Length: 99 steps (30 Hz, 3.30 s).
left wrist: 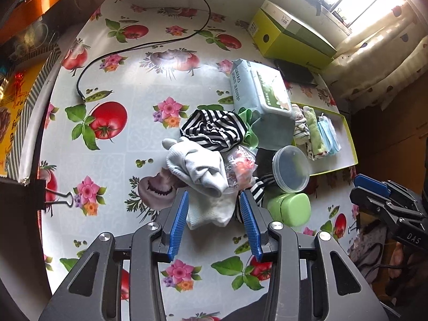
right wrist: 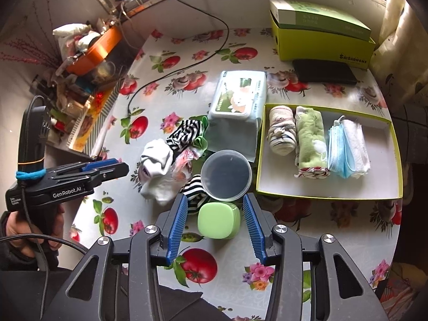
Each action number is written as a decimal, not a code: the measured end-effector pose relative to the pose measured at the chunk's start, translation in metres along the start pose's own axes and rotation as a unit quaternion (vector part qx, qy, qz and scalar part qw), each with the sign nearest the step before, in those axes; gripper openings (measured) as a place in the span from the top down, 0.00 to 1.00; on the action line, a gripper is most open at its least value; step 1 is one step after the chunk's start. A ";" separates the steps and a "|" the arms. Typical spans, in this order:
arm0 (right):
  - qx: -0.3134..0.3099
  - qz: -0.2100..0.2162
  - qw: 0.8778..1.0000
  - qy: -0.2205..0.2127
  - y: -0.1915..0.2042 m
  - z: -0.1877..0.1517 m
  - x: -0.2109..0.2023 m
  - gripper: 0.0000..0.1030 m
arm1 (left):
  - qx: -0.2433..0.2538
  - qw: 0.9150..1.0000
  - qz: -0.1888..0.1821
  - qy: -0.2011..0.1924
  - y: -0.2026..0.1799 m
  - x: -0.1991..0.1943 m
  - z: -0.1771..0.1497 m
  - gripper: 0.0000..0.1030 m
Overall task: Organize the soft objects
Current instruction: 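Withdraw both tools back to the remaining pile, then grasp the clear plastic bag with the right tool, then close the left tool on the white knit glove in the pile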
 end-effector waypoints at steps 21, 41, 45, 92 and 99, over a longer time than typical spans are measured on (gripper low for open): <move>-0.039 0.014 0.998 0.056 0.045 0.015 0.043 0.58 | -0.075 0.997 -0.029 0.017 0.048 0.016 -0.004 0.60; -0.020 -0.041 0.987 0.157 0.026 0.040 0.146 0.66 | -0.101 0.993 -0.060 0.032 0.068 0.037 0.000 0.60; -0.024 -0.049 0.984 0.171 0.024 0.042 0.158 0.68 | -0.103 0.992 -0.066 0.030 0.069 0.036 0.005 0.60; -0.030 -0.048 0.993 0.105 0.040 0.036 0.095 0.84 | -0.108 0.983 -0.108 0.098 0.030 0.088 0.019 0.51; -0.040 -0.017 0.996 0.078 0.034 0.046 0.077 0.84 | -0.115 0.985 -0.094 0.092 0.021 0.089 0.021 0.66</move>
Point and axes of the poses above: each gripper's, at about its wrist camera, not at the fingertips, and x roughly the way its jaws point, y to its left, z to its top, the point moved 8 cm from there along x, roughly the way its jaws point, and after that the axes turned 13 degrees about z, right-handed, at the moved point
